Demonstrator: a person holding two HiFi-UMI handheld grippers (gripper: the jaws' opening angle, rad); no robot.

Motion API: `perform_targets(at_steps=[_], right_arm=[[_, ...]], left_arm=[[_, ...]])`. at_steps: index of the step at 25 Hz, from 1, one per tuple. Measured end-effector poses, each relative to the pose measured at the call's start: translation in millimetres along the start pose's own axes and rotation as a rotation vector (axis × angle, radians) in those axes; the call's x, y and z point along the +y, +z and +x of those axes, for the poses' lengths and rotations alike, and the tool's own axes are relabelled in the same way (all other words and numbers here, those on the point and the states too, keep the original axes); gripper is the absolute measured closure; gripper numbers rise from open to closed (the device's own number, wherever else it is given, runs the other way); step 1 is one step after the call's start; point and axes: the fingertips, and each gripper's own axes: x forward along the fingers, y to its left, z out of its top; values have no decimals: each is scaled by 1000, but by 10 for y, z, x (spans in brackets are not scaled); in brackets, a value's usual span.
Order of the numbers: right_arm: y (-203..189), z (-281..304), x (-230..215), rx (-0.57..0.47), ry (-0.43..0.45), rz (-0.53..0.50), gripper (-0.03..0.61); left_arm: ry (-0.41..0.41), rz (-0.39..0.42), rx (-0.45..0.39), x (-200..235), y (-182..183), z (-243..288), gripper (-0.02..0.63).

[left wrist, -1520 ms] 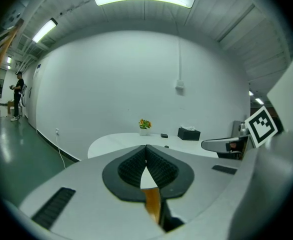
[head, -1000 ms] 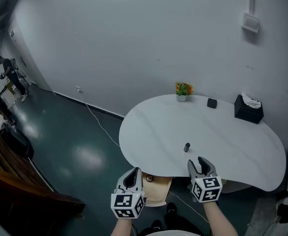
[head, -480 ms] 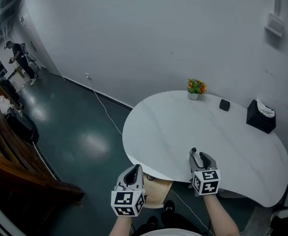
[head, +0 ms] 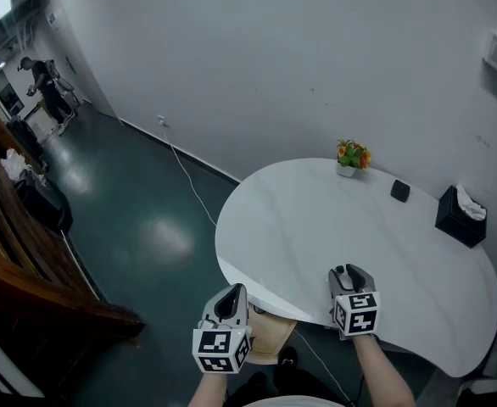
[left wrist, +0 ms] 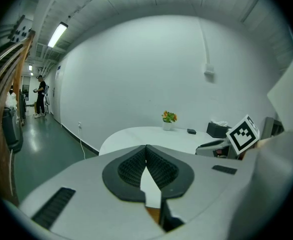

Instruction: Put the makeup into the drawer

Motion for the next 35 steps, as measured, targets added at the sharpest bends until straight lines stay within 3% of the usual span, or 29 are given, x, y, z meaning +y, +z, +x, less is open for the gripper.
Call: perform_targets(at_steps=[13,23,35], right_arm=[[-1,88,77,96,56,-63,423],[-17,100,35,113,51,-81,476],[-7,46,56,117,66,-108,479]], left_arm=[[27,-25,6,38,-42,69,611],[49,-29,9,84,-64,34,611],[75,-32,4,124,-72,-45,611]])
